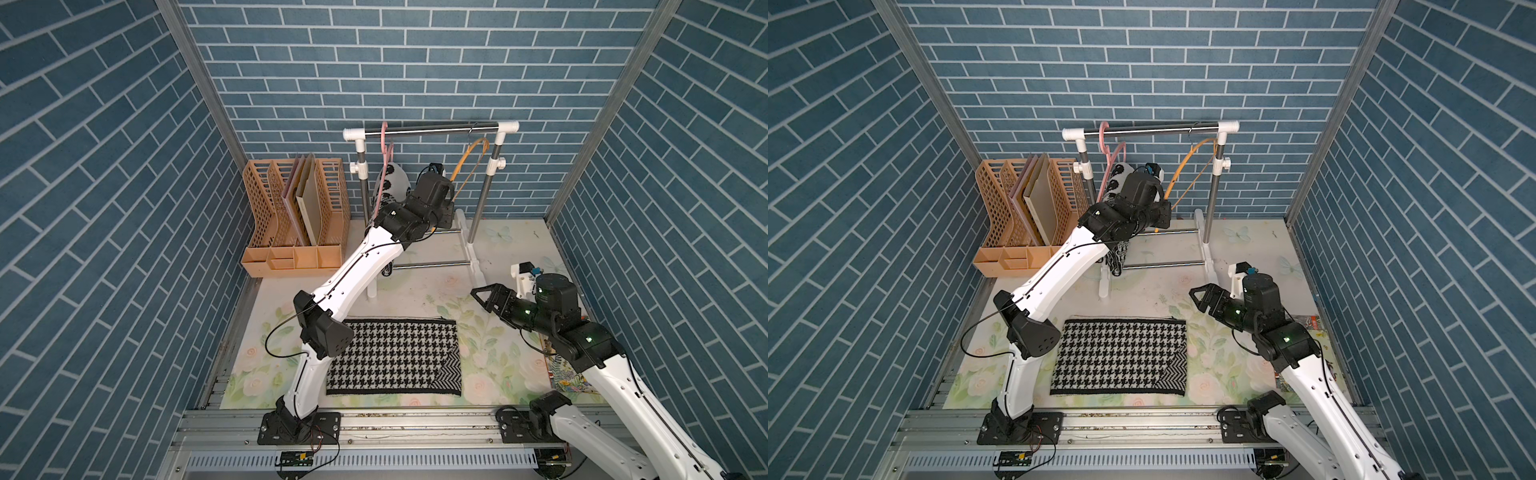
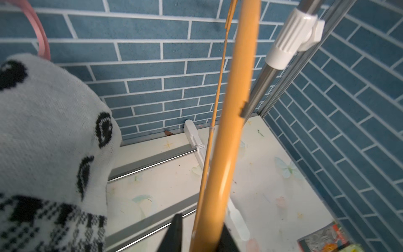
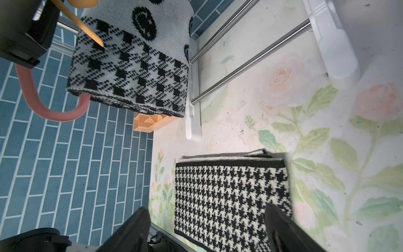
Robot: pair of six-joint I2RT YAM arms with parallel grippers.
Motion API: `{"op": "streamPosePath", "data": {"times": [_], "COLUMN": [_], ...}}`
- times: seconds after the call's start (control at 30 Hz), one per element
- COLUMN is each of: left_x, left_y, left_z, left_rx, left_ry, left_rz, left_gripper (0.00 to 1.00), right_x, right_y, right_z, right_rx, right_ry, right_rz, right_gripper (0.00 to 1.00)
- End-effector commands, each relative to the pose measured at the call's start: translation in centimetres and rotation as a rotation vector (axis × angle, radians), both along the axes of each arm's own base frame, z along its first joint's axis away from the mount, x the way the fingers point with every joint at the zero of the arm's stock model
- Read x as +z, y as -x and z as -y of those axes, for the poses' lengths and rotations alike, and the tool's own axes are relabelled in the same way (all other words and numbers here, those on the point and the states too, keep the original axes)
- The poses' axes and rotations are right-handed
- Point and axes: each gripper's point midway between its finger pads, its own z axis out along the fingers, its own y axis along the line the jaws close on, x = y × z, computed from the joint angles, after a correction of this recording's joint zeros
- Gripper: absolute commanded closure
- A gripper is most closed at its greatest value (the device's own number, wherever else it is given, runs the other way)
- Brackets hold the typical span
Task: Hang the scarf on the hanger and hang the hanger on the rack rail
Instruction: Pick up the hanger from the clothesline.
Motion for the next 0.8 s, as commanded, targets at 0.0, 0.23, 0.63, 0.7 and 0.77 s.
{"op": "streamPosePath", "data": {"times": [0.0, 0.23, 0.63, 0.7, 0.77], "left_x": [0.4, 1.9, 9.8, 10.7, 11.5], "left_y": [-0.3, -0.1, 2.5, 3.6, 4.8], "left_z": [-0.3, 0.1, -3.3, -4.0, -4.5], "left_rx": [0.001, -0.022, 0.041, 0.049, 0.051], "left_ry": [0.012, 0.055, 0.142, 0.147, 0.154], "left_rz": [0.003, 0.03, 0.198, 0.215, 0.224], "left_gripper": [0.86, 1.0, 1.0, 1.0, 1.0], "right_x": [0.5, 0.6, -0.1, -0.2, -0.4], "right_y": [-0.1, -0.1, 0.0, 0.0, 0.0], "right_z": [0.4, 0.4, 0.4, 0.3, 0.3], "right_rx": [-0.01, -0.007, -0.006, -0.004, -0.003], "right_ry": [0.021, 0.025, 0.025, 0.024, 0.024], "right_rz": [0.011, 0.011, 0.001, 0.001, -0.003], "right_gripper": [0.14, 0.14, 0.14, 0.14, 0.14]}}
